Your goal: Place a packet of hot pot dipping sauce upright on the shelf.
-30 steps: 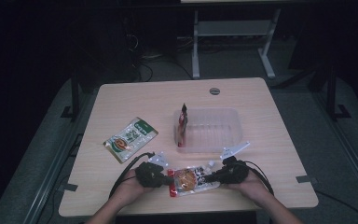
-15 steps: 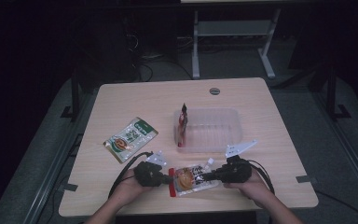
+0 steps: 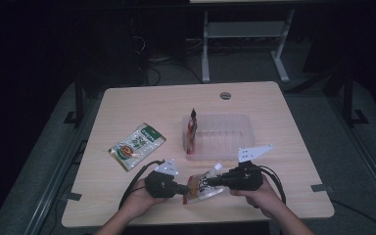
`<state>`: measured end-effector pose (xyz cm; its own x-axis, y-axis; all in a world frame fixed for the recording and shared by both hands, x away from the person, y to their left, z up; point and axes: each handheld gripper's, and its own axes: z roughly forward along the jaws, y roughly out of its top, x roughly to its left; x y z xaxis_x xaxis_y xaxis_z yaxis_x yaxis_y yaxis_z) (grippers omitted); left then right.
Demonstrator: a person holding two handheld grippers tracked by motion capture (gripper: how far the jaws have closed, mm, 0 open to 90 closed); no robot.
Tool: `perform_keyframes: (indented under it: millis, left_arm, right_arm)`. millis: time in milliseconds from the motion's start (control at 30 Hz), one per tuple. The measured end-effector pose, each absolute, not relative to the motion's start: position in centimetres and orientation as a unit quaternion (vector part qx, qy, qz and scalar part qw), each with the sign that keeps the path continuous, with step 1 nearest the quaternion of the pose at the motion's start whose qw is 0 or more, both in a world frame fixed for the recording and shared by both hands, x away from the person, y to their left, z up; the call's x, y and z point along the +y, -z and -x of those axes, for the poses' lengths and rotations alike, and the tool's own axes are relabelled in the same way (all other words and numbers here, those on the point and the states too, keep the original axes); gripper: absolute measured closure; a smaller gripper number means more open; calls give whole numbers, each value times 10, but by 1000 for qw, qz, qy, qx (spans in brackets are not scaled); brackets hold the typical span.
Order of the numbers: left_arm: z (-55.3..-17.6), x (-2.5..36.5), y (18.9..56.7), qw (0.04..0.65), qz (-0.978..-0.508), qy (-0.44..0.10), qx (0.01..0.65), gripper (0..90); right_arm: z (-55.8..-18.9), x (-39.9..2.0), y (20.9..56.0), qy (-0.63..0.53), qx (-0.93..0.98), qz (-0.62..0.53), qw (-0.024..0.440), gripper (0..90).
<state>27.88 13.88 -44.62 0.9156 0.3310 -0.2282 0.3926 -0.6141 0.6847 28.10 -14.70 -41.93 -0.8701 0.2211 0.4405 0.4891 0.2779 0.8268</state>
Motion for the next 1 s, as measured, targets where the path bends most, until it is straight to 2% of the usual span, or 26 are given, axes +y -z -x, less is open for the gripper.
perform_keyframes:
  millis: [200,500,1000]
  left_arm:
    - [-271,130,446,389,-902,45,183,896]
    - [-273,139,442,394,-898,40,191,856]
    - [-279,160,439,381,-897,45,222,638]
  right_arm:
    - [-279,-148,409,572,-783,218,114,898]
    - [-280,-154,396,579,-779,217,104,898]
    - [-296,-181,357,584,-781,219,41,898]
